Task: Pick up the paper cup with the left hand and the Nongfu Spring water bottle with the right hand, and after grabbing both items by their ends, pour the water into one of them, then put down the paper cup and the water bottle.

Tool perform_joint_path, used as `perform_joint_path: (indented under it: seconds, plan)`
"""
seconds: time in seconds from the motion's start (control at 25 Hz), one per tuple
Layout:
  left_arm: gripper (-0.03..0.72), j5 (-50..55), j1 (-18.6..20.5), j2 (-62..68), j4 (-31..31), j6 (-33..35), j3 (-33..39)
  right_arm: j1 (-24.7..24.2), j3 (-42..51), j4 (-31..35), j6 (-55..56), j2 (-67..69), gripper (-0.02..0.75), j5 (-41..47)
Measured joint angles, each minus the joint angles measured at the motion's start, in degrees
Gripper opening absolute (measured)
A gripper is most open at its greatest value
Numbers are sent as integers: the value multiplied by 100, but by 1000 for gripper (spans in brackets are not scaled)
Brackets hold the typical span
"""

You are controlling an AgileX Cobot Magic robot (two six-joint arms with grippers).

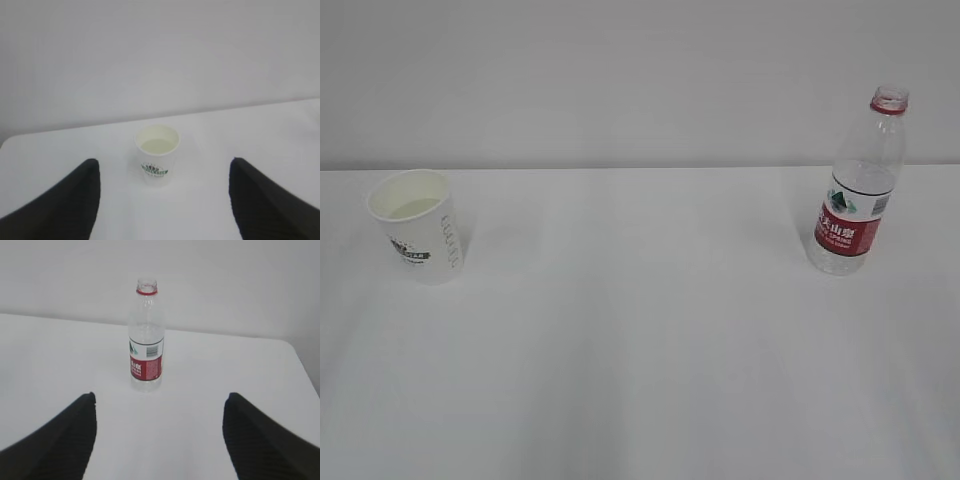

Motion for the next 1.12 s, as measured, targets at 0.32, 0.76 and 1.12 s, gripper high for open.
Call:
perform_joint_path:
  seconds: [0.32,0.76,1.12]
  plan:
    - [587,1818,0,-9,0,0,-495,0,-503,111,0,-20,593,1615]
    - [528,3259,0,-9,56,0,-100,0,-422,215,25,-22,593,2494]
    - [516,3208,0,-170,0,0,387,0,-108,215,42,-22,591,2540]
